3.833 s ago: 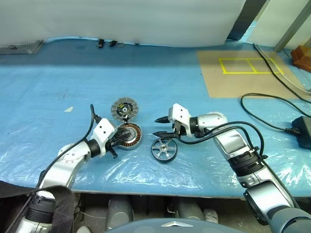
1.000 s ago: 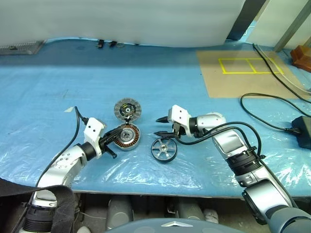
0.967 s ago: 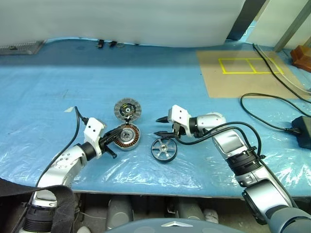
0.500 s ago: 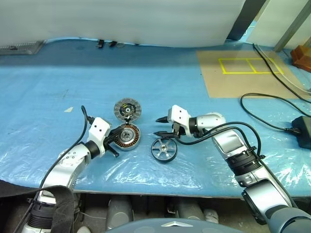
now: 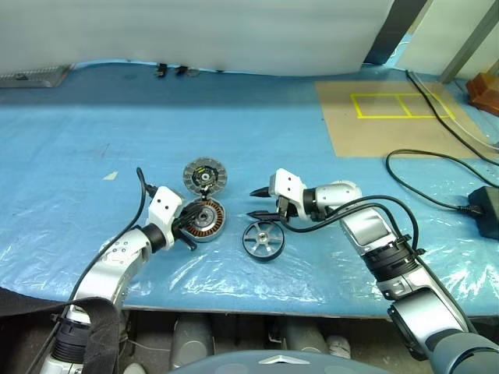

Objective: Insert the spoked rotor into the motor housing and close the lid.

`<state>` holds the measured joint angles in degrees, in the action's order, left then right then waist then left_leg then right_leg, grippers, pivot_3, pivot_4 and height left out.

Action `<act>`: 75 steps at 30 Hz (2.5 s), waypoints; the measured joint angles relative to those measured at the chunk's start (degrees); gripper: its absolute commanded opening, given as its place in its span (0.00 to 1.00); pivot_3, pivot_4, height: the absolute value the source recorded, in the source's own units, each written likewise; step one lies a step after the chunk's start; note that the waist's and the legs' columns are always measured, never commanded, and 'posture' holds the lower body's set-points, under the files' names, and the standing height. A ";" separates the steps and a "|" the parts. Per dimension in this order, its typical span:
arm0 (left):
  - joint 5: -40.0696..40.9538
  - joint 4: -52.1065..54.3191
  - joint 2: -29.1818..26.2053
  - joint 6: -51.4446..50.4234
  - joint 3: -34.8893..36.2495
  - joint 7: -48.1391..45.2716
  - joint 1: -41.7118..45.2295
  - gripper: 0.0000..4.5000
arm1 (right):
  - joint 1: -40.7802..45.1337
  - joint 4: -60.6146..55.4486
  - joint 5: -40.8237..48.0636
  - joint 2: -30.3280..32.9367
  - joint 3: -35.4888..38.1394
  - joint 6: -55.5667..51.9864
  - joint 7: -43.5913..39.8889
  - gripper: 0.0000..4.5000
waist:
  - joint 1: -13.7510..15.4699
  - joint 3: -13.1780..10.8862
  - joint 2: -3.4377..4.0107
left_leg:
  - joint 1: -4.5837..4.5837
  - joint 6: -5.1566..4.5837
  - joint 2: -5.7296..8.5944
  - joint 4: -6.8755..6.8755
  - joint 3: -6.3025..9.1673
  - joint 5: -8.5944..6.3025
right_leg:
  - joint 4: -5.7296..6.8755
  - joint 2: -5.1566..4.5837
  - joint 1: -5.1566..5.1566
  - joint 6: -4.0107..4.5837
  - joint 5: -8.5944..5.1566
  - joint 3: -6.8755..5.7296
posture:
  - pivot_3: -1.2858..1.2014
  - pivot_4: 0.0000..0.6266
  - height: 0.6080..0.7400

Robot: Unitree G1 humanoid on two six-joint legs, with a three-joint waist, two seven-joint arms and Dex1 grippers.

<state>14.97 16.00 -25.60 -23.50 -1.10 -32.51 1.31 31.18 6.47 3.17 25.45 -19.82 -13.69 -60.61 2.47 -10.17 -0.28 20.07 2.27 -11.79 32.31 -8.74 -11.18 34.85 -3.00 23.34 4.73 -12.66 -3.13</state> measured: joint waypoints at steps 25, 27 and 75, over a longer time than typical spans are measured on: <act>2.52 0.79 -2.95 0.51 -0.28 -5.64 -2.02 0.00 | 0.01 0.76 -0.33 -0.24 -0.02 0.53 0.01 0.55 | -0.01 0.00 0.00 | -0.01 0.00 0.00 -0.01 -0.01 0.00 | 0.00 0.00 0.00 0.00 0.00 0.00 | 0.52 0.24 1.00; 1.85 0.77 -3.05 0.93 -0.54 -5.42 -1.92 0.00 | 0.01 0.76 -0.33 -0.24 -0.02 0.53 0.01 0.55 | 0.00 0.00 0.00 | -0.03 0.01 0.01 0.00 -0.01 0.00 | 0.00 0.00 -0.01 0.00 0.00 0.00 | 0.52 0.24 1.00; 8.82 5.77 -1.61 7.36 5.93 -8.89 -7.24 0.00 | 0.77 -4.55 7.29 2.13 1.58 -7.55 -6.72 0.55 | 0.04 0.11 0.19 | 0.02 0.00 0.02 -0.03 -0.01 0.00 | -0.07 -0.01 0.04 -0.01 -0.01 -0.01 | 0.52 0.24 1.00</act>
<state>23.80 21.77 -27.20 -16.13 4.83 -41.41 -5.93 31.94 1.93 10.46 27.57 -18.25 -21.24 -67.34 2.52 -10.06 -0.09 20.10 2.27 -11.78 32.28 -8.75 -11.19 34.78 -3.01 23.37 4.71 -12.66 -3.13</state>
